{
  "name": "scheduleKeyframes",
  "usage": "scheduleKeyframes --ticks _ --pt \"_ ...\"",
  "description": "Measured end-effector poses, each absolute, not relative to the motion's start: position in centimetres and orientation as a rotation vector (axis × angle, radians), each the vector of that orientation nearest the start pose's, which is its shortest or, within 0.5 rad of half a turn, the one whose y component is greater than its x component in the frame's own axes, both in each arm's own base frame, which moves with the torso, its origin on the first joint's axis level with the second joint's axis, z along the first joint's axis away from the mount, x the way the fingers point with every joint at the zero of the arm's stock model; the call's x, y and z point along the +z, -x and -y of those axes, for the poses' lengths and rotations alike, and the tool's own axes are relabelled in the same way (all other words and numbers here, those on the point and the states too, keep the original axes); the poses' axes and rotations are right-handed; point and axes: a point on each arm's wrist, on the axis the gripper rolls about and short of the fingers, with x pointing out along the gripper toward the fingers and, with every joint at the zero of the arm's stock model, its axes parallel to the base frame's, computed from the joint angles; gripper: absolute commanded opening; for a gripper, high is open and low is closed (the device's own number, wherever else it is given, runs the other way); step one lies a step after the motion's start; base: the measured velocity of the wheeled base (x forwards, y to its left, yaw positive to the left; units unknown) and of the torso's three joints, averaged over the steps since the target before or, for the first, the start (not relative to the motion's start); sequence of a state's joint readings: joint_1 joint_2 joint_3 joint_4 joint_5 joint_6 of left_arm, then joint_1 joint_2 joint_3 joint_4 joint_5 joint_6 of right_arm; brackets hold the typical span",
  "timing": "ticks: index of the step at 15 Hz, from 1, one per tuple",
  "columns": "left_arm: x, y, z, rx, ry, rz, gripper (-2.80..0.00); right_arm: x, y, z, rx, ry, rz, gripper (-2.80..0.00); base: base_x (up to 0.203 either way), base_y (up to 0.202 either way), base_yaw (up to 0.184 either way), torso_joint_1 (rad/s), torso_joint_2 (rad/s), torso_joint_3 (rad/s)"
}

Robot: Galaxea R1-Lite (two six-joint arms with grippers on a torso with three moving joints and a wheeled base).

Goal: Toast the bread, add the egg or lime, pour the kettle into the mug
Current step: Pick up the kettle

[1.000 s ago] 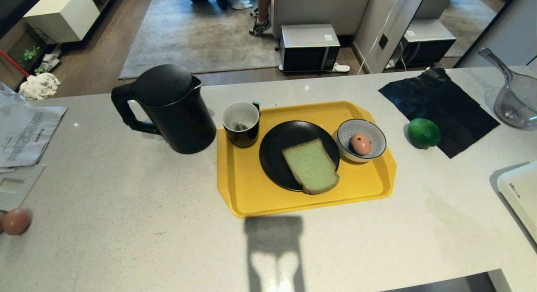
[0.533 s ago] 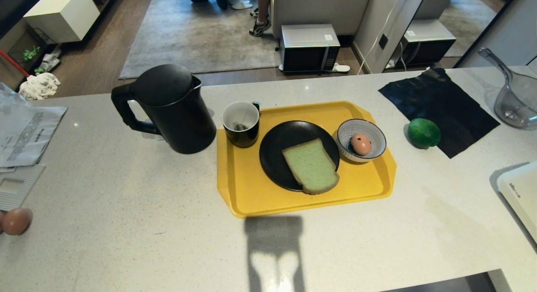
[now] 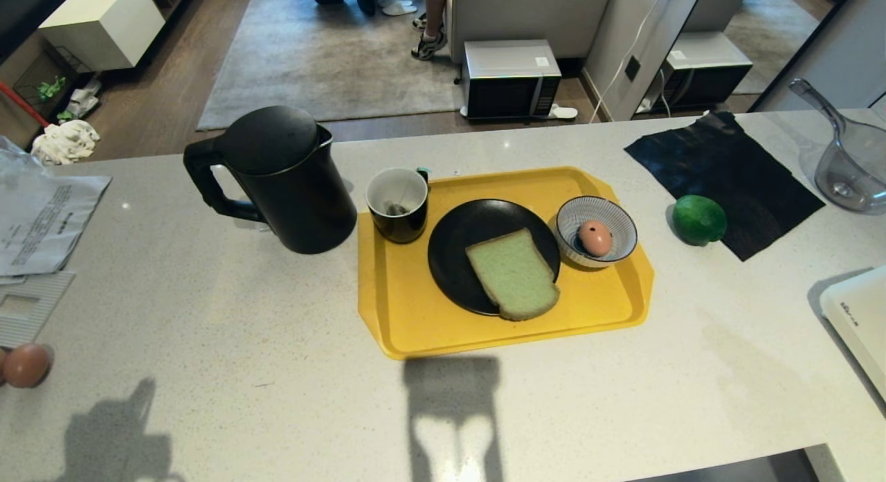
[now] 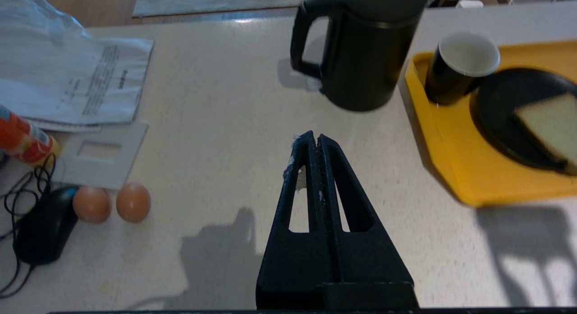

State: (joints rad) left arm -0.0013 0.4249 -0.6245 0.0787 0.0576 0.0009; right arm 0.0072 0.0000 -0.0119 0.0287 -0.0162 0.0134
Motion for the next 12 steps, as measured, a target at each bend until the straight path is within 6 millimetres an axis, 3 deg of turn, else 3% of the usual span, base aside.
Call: scheduleKeyframes --ticks 2,4,8,12 --pt "27.7 -0.3 -0.2 0.083 0.007 0.112 -2.8 7.6 2.4 0.1 -0.009 -0.014 -0.017 -2.8 0.0 0.0 0.0 0.0 0.0 0.0" --pt "29.0 -2.4 -0.3 0.135 0.021 0.069 -2.8 7.6 2.4 0.1 -0.009 -0.013 -0.017 -2.8 0.0 0.0 0.0 0.0 0.0 0.0" --pt "28.7 -5.2 -0.6 0.21 0.069 -0.027 -2.8 7.6 2.4 0.1 -0.009 -0.013 -0.016 -2.8 0.0 0.0 0.0 0.0 0.0 0.0" --pt "28.2 -5.9 -0.8 0.125 0.066 -0.064 -2.8 7.6 2.4 0.1 -0.009 -0.013 -0.016 -2.8 0.0 0.0 0.0 0.0 0.0 0.0"
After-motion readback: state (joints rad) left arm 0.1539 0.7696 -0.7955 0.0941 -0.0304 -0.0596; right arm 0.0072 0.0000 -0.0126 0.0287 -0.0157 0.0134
